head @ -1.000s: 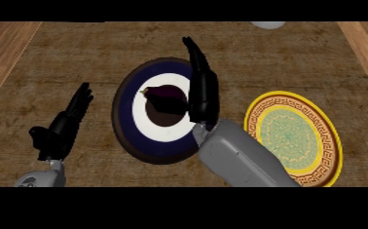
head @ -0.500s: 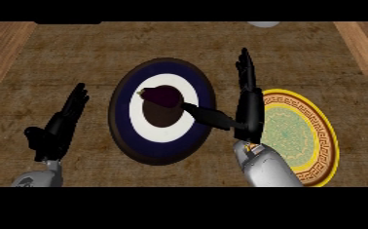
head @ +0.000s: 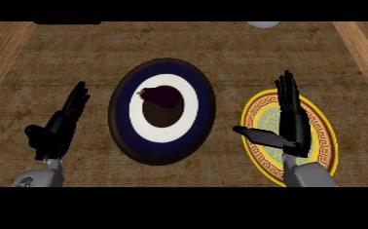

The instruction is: Pick the eggplant from the plate and place it in the plate

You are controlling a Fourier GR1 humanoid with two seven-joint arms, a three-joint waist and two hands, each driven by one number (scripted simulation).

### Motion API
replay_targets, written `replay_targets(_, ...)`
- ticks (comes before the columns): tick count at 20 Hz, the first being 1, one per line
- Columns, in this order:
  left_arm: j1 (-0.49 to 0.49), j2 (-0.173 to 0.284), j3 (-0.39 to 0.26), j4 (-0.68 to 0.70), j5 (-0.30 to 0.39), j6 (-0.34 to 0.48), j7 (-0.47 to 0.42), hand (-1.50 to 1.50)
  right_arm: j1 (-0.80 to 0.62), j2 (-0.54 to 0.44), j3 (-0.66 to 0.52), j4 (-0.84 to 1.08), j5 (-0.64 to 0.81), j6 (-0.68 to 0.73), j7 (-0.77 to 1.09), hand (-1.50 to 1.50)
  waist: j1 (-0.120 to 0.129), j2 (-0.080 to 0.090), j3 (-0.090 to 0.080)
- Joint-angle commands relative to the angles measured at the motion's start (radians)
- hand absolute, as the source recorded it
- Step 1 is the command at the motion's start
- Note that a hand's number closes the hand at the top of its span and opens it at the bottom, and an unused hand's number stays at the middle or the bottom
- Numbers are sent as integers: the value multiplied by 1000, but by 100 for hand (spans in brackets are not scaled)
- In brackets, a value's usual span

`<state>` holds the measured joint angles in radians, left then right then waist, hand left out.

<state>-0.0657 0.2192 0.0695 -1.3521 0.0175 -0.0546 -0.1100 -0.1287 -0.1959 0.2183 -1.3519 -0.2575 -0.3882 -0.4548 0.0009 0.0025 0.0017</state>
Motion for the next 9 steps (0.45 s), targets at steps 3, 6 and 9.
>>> replay_targets(3, -5, -10, 2, 10, -14, -13, -26, 0, -46, -15, -88, 277, 8, 166, -199, -150, 4, -1, -1)
replay_targets(6, -16, -23, 10, -47, -15, 14, 59, 0, -79, -24, -145, 351, 19, 210, -250, -150, 3, -2, -1)
replay_targets(9, -15, -11, 31, 65, -39, -19, -51, 0, -128, 12, -190, 441, 46, 214, -306, -150, 2, -1, -1)
